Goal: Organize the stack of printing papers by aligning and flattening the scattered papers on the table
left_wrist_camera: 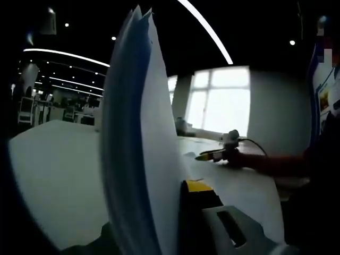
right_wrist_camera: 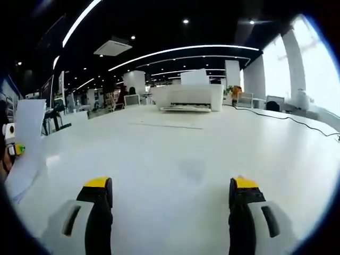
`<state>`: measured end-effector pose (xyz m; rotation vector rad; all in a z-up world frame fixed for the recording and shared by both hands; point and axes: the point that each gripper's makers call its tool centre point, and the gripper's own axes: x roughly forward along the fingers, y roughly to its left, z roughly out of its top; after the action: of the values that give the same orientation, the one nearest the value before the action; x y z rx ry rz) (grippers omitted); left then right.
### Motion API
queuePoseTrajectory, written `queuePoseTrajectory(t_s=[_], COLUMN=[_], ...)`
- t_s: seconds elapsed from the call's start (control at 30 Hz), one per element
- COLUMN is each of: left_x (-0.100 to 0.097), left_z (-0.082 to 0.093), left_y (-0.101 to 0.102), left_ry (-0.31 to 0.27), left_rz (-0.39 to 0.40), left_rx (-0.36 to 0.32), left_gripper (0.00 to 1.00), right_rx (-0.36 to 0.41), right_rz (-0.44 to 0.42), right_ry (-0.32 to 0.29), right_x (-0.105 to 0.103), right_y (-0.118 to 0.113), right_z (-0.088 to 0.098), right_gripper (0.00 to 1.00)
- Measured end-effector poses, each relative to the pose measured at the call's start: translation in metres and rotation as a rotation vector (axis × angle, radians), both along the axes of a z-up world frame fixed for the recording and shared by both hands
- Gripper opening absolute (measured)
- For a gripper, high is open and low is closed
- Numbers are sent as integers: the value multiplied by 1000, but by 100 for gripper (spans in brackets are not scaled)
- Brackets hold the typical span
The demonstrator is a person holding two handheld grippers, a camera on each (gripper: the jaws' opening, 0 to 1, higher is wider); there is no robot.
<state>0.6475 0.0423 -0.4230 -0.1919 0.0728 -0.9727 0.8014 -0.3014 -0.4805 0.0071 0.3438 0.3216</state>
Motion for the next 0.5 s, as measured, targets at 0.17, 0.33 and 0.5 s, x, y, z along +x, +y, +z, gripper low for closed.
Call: queuePoseTrajectory(t_s=[0.17, 0.33, 0.5], left_x=[-2, -2, -3], left_z=[1, 1, 1], left_y=[-2, -2, -3], left_ry=[0, -1, -1], left_rz=[-1, -1, -2], left_rx=[-1, -3, -3], left_gripper=[7, 7, 7], right_rx=[-4, -26, -64], right_rz=[13, 25, 24], right_ry=[2, 12, 14], right_x=[11, 15, 19], right_y=[-2, -1, -2], right_z=[-2, -5, -8], right_gripper=[85, 85, 82])
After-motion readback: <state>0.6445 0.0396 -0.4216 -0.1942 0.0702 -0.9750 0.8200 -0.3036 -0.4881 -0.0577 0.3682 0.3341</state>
